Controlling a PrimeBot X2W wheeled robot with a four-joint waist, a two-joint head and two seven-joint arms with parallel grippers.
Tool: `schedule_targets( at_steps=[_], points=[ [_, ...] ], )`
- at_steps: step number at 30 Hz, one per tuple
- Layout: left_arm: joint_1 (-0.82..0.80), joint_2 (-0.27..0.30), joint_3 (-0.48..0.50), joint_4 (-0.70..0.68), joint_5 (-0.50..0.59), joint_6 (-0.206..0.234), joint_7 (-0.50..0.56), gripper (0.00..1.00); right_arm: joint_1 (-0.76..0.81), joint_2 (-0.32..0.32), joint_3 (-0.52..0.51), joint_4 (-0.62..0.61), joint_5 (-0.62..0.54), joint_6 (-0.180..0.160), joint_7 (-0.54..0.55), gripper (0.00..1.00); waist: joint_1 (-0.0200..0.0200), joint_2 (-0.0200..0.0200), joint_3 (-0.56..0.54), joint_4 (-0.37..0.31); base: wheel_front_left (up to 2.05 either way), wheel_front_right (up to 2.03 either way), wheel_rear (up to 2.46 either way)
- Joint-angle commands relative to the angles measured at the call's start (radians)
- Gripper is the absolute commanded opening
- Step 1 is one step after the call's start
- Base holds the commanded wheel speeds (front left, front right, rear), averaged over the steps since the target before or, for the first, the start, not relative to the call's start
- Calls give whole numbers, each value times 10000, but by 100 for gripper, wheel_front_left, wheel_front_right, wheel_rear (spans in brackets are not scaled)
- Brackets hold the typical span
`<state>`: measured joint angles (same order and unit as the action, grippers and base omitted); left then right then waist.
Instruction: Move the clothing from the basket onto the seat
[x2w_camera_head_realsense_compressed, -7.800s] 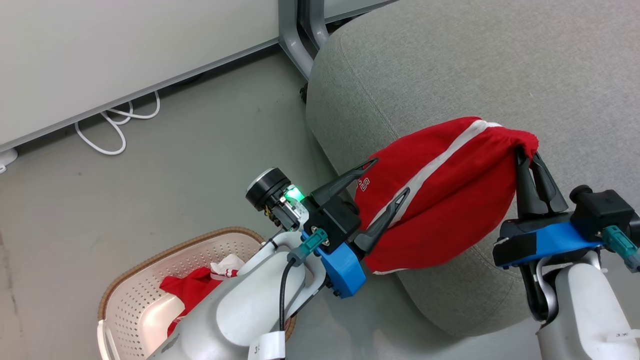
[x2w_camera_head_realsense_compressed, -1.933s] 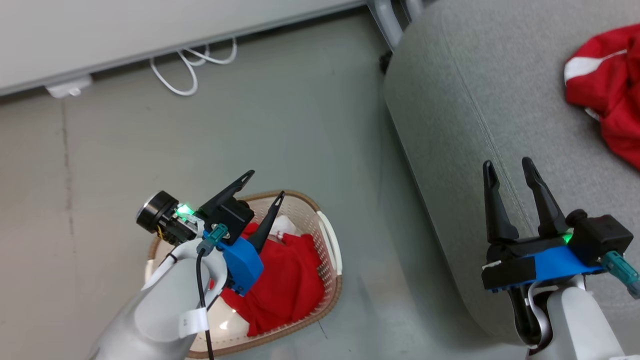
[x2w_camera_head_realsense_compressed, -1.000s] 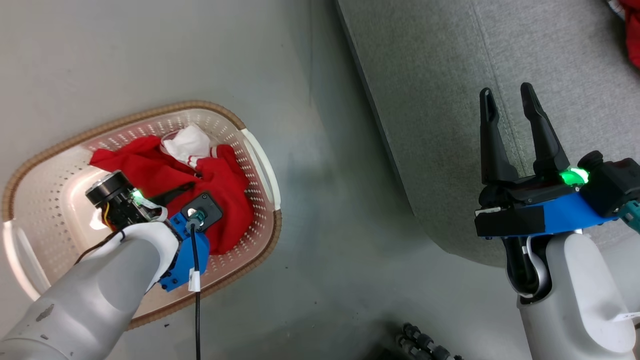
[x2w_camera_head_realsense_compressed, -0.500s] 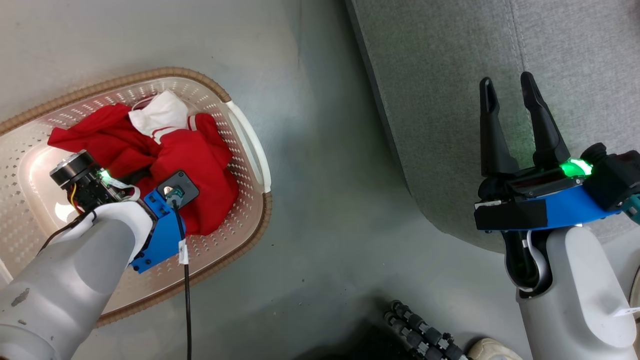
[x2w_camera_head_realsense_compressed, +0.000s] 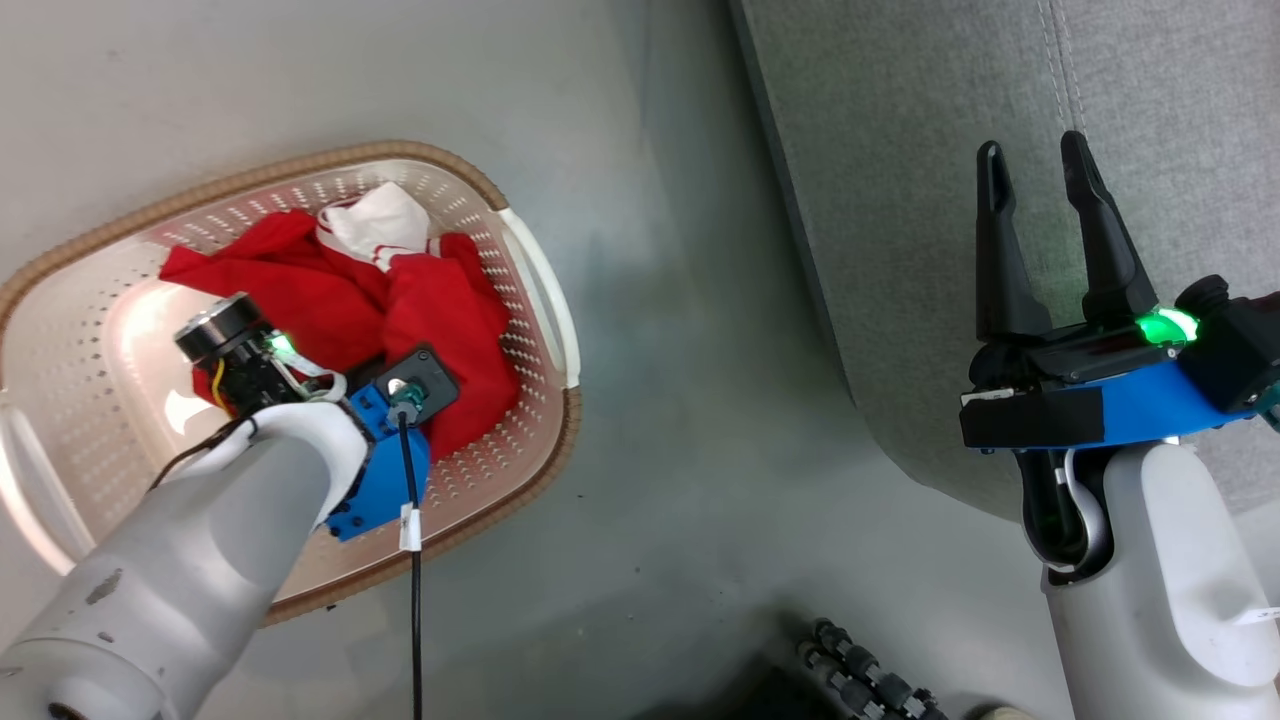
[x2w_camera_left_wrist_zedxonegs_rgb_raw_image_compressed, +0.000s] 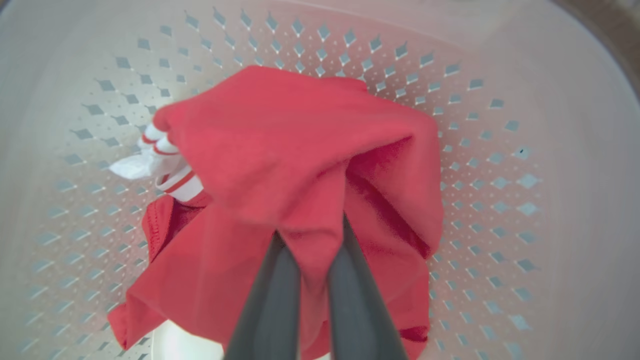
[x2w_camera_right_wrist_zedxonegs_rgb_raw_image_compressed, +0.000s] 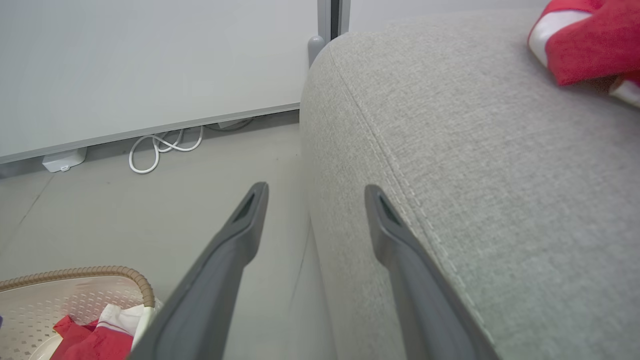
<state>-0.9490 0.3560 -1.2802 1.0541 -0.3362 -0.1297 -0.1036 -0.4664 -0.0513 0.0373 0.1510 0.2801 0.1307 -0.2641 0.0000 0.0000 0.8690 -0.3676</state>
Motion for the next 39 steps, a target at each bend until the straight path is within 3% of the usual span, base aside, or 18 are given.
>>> schedule_targets(
  at_steps=[1,16,27,39],
  points=[
    [-100,-135,-32,-35,-83,-11,-208,0,-32,16,-20,29,-99,1,-5,100,0,0,-242,249,0,0,0],
    [-379,-1386,163,-66,-1691,-11,-1624,0,327,9,-413,310,-809,1,-5,100,0,0,-2121,1822,0,0,0],
    [538,-1283,2283,-2350,-1251,233,-1628,0,1127,6,-757,676,-1204,1,-5,100,0,0,-4189,2612,0,0,0],
    [1794,-1648,4318,-3925,-450,96,-1629,0,2325,-46,-927,1080,-1346,1,-5,100,0,0,-6434,3035,0,0,0]
  ],
)
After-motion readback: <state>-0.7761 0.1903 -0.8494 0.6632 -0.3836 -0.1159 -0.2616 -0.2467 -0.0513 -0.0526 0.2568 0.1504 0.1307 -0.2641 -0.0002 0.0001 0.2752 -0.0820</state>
